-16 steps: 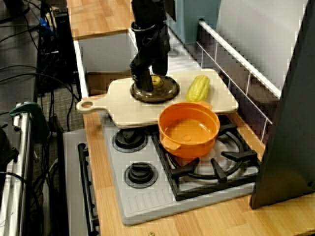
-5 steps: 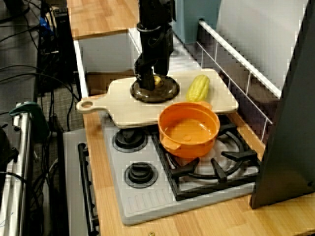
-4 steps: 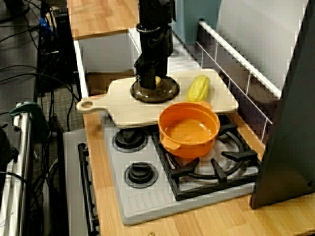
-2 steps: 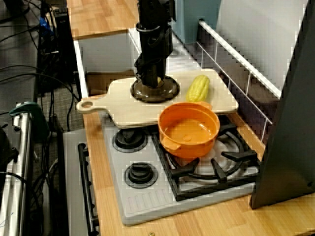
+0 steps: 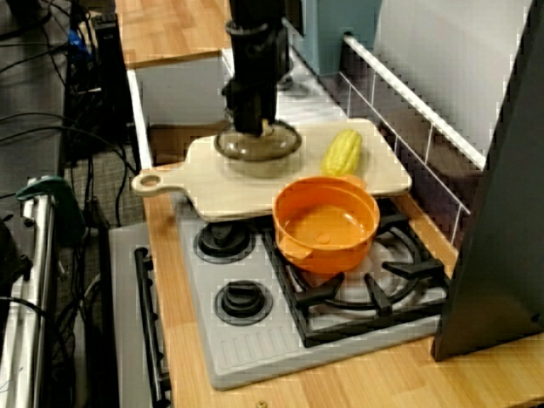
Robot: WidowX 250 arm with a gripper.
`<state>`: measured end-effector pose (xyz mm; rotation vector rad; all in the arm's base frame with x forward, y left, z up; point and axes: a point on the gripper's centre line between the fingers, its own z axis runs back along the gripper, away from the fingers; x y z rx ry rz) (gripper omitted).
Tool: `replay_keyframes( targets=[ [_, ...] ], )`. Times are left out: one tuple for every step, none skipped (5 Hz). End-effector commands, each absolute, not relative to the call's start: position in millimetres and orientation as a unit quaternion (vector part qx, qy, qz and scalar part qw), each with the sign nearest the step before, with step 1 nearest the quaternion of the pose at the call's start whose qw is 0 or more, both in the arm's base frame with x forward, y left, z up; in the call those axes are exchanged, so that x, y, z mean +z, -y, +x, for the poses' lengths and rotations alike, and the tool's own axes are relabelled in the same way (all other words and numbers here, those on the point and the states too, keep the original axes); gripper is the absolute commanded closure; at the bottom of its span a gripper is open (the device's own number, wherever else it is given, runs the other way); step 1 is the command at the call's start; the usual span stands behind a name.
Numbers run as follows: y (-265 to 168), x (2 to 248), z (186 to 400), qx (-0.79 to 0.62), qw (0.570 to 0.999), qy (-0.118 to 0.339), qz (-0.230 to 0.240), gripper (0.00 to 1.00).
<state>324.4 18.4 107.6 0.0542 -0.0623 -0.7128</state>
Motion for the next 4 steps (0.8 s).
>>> replay_keyframes(
  targets=[
    [-21.4, 158.7, 323.5, -0.350, 0.932, 0.084, 0.042, 1.00],
    [-6.2, 162.1, 322.8, -0.357, 0.929, 0.089, 0.049, 1.00],
    [9.7, 164.1, 320.7, -0.359, 0.927, 0.095, 0.049, 1.00],
    [29.6, 162.9, 319.0, -0.357, 0.927, 0.099, 0.049, 1.00]
  ],
)
